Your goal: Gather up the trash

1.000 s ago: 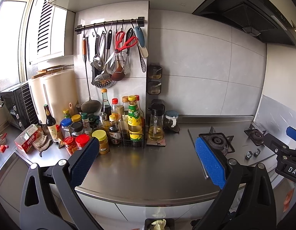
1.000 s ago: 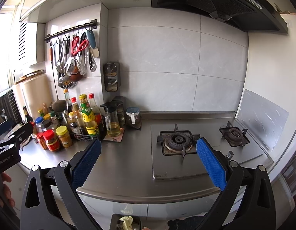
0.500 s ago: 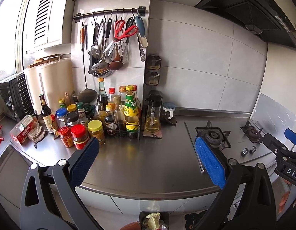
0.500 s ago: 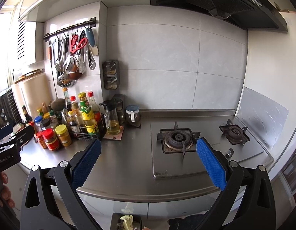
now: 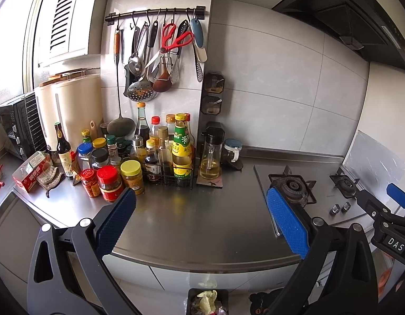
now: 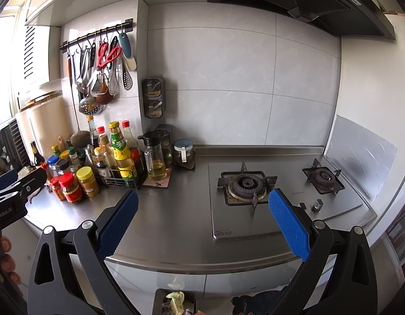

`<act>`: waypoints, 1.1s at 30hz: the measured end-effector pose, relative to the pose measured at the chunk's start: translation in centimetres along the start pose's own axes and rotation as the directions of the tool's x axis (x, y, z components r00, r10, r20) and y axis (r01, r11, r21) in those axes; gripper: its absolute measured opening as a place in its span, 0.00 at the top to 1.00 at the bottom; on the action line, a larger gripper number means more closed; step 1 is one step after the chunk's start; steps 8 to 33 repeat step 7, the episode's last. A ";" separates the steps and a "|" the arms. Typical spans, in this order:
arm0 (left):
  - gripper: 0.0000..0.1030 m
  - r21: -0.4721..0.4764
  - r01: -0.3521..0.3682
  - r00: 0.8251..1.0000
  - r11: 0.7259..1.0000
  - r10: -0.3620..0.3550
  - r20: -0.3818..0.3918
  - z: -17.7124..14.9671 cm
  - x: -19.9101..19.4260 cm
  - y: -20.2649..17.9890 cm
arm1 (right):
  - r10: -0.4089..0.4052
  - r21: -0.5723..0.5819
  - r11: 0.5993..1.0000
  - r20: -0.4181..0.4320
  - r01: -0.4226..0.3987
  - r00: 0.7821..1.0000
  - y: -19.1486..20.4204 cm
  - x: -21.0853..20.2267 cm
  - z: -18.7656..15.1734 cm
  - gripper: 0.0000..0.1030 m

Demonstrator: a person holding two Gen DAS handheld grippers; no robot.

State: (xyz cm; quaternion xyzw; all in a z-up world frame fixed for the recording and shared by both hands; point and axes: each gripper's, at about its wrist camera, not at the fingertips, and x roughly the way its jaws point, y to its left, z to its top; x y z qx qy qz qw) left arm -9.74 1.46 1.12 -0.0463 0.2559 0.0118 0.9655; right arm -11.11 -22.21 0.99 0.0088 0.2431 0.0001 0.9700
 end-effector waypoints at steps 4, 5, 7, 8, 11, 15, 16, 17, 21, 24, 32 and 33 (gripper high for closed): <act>0.08 0.034 -0.015 1.000 0.999 0.015 -0.004 0.0 -0.1 -0.4 | 0.002 0.007 1.000 -0.004 -0.002 1.000 0.1 0.0 -0.1 0.03; 0.08 0.043 -0.020 1.000 0.999 0.020 -0.003 0.0 -0.1 -0.5 | 0.003 0.009 1.000 -0.005 -0.003 1.000 0.2 0.0 -0.1 0.03; 0.08 0.050 -0.029 1.000 0.998 0.030 -0.009 -0.1 0.0 -0.6 | 0.001 0.012 1.000 -0.007 -0.001 1.000 0.3 0.0 -0.2 0.03; 0.08 0.050 -0.029 1.000 0.998 0.030 -0.009 -0.1 0.0 -0.6 | 0.001 0.012 1.000 -0.007 -0.001 1.000 0.3 0.0 -0.2 0.03; 0.08 0.050 -0.029 1.000 0.998 0.030 -0.009 -0.1 0.0 -0.6 | 0.001 0.012 1.000 -0.007 -0.001 1.000 0.3 0.0 -0.2 0.03; 0.08 0.050 -0.029 1.000 0.998 0.030 -0.009 -0.1 0.0 -0.6 | 0.001 0.012 1.000 -0.007 -0.001 1.000 0.3 0.0 -0.2 0.03; 0.08 0.050 -0.029 1.000 0.998 0.030 -0.009 -0.1 0.0 -0.6 | 0.001 0.012 1.000 -0.007 -0.001 1.000 0.3 0.0 -0.2 0.03; 0.08 0.050 -0.029 1.000 0.998 0.030 -0.009 -0.1 0.0 -0.6 | 0.001 0.012 1.000 -0.007 -0.001 1.000 0.3 0.0 -0.2 0.03; 0.08 0.050 -0.029 1.000 0.998 0.030 -0.009 -0.1 0.0 -0.6 | 0.001 0.012 1.000 -0.007 -0.001 1.000 0.3 0.0 -0.2 0.03; 0.08 0.050 -0.029 1.000 0.998 0.030 -0.009 -0.1 0.0 -0.6 | 0.001 0.012 1.000 -0.007 -0.001 1.000 0.3 0.0 -0.2 0.03; 0.08 0.050 -0.029 1.000 0.998 0.030 -0.009 -0.1 0.0 -0.6 | 0.001 0.012 1.000 -0.007 -0.001 1.000 0.3 0.0 -0.2 0.03; 0.08 0.050 -0.029 1.000 0.998 0.030 -0.009 -0.1 0.0 -0.6 | 0.001 0.012 1.000 -0.007 -0.001 1.000 0.3 0.0 -0.2 0.03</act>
